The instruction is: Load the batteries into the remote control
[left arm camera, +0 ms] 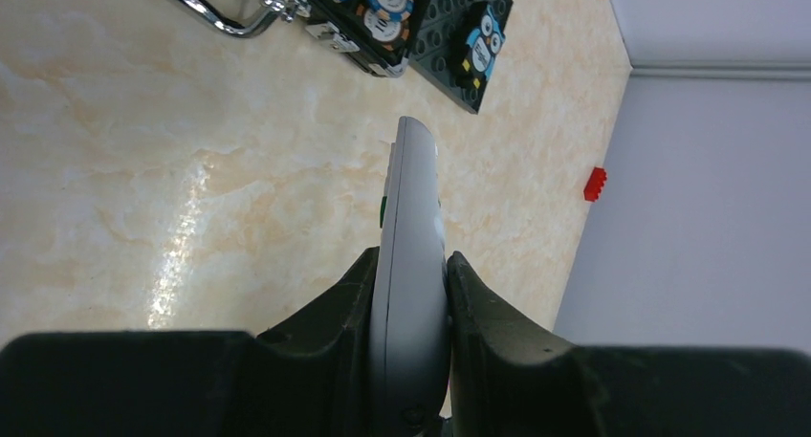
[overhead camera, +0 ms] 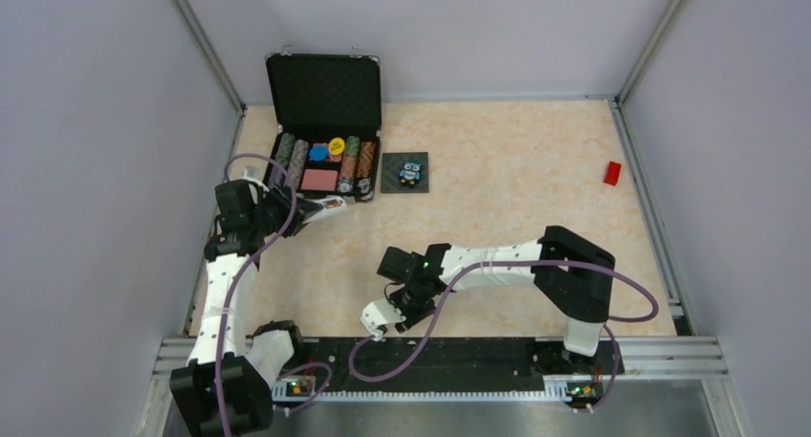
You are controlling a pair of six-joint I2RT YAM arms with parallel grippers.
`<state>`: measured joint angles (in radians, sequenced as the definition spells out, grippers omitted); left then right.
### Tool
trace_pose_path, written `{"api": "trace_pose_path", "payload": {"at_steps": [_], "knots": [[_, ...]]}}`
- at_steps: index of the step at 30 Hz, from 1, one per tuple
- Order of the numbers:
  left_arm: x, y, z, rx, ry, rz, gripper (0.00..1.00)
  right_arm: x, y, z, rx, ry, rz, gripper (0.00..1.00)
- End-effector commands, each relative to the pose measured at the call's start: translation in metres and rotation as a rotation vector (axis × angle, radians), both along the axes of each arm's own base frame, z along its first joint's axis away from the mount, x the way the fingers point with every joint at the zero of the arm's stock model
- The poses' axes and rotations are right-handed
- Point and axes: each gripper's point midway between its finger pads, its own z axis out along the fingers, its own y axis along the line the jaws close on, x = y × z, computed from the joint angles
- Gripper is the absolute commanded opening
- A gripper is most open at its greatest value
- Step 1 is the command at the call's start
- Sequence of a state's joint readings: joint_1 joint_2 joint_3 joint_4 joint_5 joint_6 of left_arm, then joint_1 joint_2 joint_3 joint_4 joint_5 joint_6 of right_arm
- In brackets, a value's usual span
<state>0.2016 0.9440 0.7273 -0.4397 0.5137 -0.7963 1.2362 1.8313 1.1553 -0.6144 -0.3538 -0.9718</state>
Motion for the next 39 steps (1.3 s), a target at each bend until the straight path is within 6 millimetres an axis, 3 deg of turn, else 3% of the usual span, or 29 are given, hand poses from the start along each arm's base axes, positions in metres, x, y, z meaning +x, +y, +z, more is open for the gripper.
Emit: {"api": "trace_pose_path", "payload": {"at_steps": [1,10,18,25,29,34,36,39], "knots": [[0.007,-0.014,0.021,-0.031,-0.127,-0.116,0.0,0.005,-0.015,-0.006,-0.039,-0.028,-0.066,0.29],[-0.01,-0.048,0.006,-0.116,-0.173,-0.268,0.0,0.01,-0.033,0.026,0.016,0.024,-0.232,0.26],[-0.034,-0.106,-0.013,-0.088,-0.155,-0.463,0.0,0.032,-0.046,0.085,0.168,0.064,-0.482,0.27],[-0.049,-0.14,-0.032,-0.063,-0.14,-0.59,0.0,0.053,-0.063,0.096,0.202,-0.043,-0.602,0.26],[-0.041,-0.128,-0.053,0.022,-0.08,-0.489,0.0,0.06,-0.061,0.095,0.234,-0.059,-0.653,0.27],[-0.027,-0.107,-0.049,0.098,-0.089,-0.342,0.0,0.068,-0.032,0.115,0.372,0.065,-0.887,0.24],[-0.022,-0.098,-0.048,0.124,-0.073,-0.277,0.0,0.061,-0.021,0.116,0.381,0.157,-0.969,0.19],[-0.02,-0.096,-0.046,0.135,-0.073,-0.27,0.0,0.037,-0.011,0.105,0.381,0.187,-0.88,0.26]]}}
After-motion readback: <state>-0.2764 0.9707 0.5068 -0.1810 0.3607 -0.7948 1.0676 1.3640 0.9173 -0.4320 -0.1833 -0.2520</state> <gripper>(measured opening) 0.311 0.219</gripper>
